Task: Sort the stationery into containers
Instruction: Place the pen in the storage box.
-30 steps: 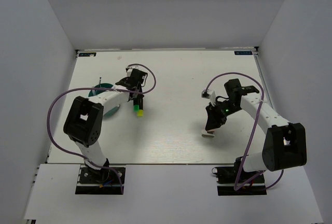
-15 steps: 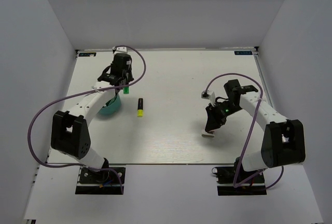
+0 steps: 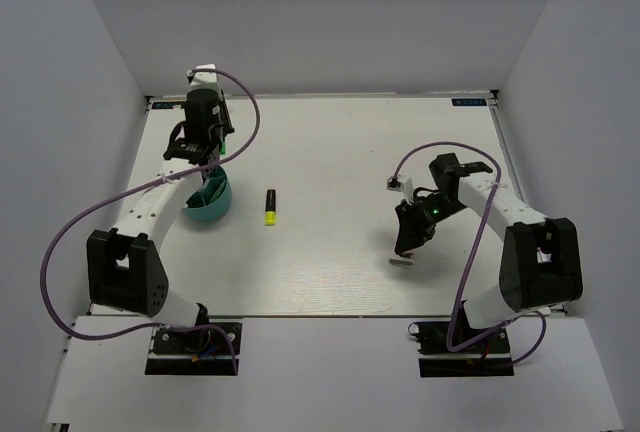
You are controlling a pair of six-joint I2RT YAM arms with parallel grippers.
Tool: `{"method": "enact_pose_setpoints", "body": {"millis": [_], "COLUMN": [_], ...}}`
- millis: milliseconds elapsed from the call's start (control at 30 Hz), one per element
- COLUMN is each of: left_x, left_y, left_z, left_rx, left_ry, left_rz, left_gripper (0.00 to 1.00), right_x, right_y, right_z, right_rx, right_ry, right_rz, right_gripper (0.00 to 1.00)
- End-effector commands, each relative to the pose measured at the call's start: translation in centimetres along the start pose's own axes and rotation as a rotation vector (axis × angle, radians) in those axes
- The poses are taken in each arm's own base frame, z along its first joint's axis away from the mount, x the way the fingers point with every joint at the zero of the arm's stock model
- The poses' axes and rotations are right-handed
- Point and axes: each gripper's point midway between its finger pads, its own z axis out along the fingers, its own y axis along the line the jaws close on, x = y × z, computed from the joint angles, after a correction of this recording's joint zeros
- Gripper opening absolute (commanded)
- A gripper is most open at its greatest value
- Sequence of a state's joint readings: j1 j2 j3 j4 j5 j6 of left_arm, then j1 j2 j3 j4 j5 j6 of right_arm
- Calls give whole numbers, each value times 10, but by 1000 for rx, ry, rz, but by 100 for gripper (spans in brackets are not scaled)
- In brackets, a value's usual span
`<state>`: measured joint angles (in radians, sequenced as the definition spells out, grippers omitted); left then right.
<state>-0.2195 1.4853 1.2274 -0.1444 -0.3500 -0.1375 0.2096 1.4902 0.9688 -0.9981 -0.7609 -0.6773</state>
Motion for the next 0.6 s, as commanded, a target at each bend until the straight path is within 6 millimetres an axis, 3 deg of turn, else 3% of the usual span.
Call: {"method": "enact_pose_setpoints", "body": {"millis": [0, 200, 333, 367, 400, 567], "left_x": [-45, -61, -55, -65, -53, -55], "left_y": [19, 40, 48, 47, 49, 52], "left_z": [-19, -30, -38, -41, -40, -42], "left_rx": [-15, -93, -110, -107, -108, -124], "left_ry": [-158, -304, -366, -418, -408, -496], "left_rz": [-12, 57, 81, 73, 86, 104], "left_gripper": [0, 0, 0, 0, 0, 0], "right_x": [-5, -2, -2, -2, -2, 0], "right_y": [-1, -6, -8, -10, -10, -13], "right_z": [-3, -2, -1, -1, 0, 1], "right_rx": [5, 30, 32, 34, 36, 40], "right_ry": [-3, 7, 11, 14, 14, 28], "right_rz": [-14, 0, 14, 20, 24, 46], "right_gripper": [35, 33, 33, 33, 33, 33]}}
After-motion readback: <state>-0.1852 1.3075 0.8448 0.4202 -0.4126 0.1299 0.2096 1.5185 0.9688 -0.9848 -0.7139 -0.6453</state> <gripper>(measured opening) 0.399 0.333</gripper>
